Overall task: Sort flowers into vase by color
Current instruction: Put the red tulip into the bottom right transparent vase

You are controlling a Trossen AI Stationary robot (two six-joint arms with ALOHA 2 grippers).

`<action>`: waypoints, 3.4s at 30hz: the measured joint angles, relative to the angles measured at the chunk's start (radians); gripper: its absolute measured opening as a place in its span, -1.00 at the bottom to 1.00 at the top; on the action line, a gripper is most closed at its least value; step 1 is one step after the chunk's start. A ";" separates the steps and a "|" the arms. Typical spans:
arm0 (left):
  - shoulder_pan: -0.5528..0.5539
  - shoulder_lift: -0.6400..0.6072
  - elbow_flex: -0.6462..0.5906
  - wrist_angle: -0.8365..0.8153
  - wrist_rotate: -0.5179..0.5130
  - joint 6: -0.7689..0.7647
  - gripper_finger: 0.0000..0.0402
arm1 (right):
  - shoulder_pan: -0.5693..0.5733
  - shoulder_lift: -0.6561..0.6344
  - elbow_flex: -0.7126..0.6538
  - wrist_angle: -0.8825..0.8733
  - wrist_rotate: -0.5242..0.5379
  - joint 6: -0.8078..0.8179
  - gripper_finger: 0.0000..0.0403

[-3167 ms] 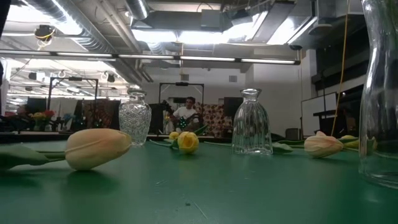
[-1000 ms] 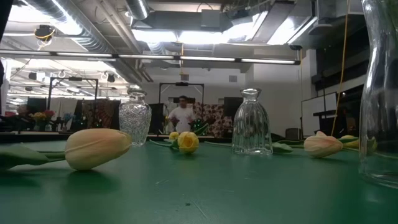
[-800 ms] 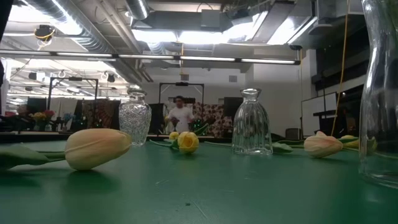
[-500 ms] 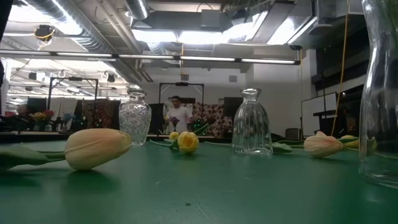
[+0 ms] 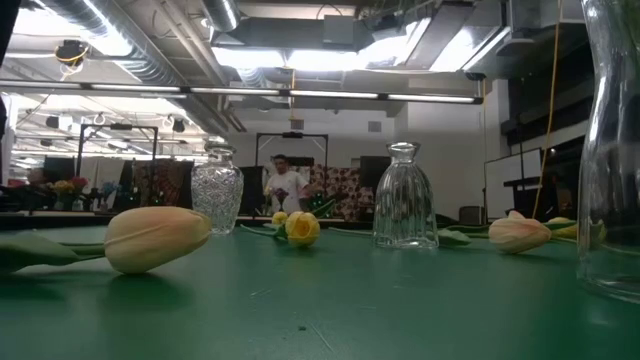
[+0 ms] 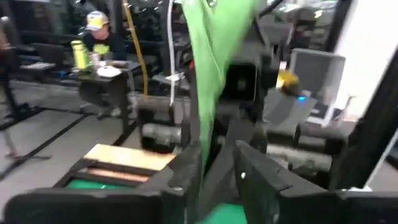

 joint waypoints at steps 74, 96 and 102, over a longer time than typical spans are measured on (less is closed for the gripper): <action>-0.567 -0.597 -0.793 0.305 -0.653 -0.105 -0.43 | 0.726 0.403 0.000 -0.067 0.648 0.626 -0.71; -0.566 -0.625 -0.793 0.234 -0.762 -0.156 -0.43 | 0.673 0.402 0.001 -0.100 0.557 0.602 -0.57; -0.565 -0.664 -0.793 0.103 -0.848 -0.202 -0.43 | 0.625 0.401 0.001 -0.114 0.492 0.602 -0.21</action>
